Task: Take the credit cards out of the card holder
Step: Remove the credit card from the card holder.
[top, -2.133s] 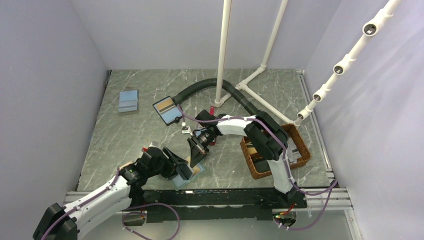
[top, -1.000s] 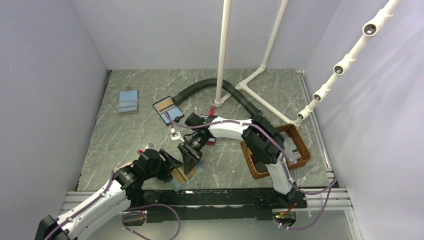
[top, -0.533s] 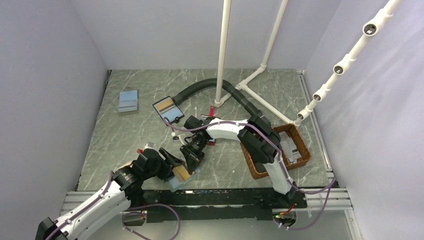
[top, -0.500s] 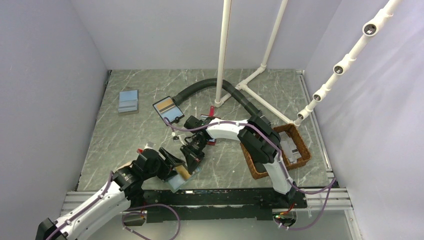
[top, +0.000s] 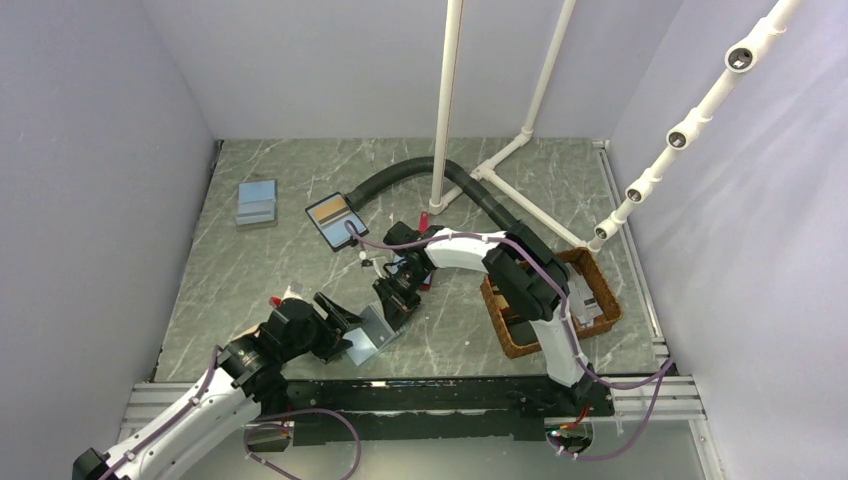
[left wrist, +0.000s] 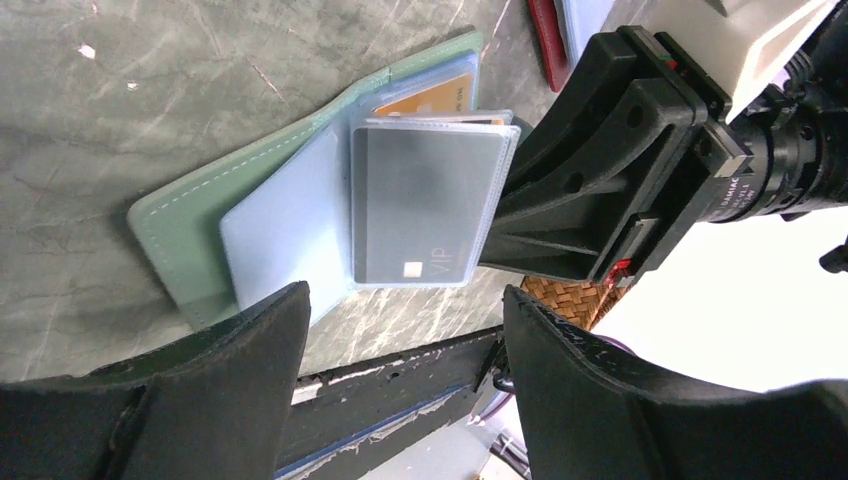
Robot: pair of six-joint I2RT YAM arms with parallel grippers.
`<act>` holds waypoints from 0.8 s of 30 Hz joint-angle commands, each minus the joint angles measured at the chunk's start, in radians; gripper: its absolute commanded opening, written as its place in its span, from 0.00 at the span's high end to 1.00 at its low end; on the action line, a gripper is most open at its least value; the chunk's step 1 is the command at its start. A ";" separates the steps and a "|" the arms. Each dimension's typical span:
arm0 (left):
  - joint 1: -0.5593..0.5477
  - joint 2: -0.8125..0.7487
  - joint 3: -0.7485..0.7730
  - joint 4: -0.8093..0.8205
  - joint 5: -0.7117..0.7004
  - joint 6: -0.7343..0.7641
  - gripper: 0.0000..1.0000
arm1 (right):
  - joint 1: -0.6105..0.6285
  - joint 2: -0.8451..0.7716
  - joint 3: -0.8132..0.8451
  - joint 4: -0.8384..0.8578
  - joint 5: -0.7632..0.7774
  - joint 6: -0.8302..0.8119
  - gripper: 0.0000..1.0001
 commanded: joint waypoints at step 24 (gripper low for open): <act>0.001 0.188 0.003 0.201 -0.003 0.011 0.27 | -0.062 -0.075 0.006 0.029 -0.100 -0.027 0.65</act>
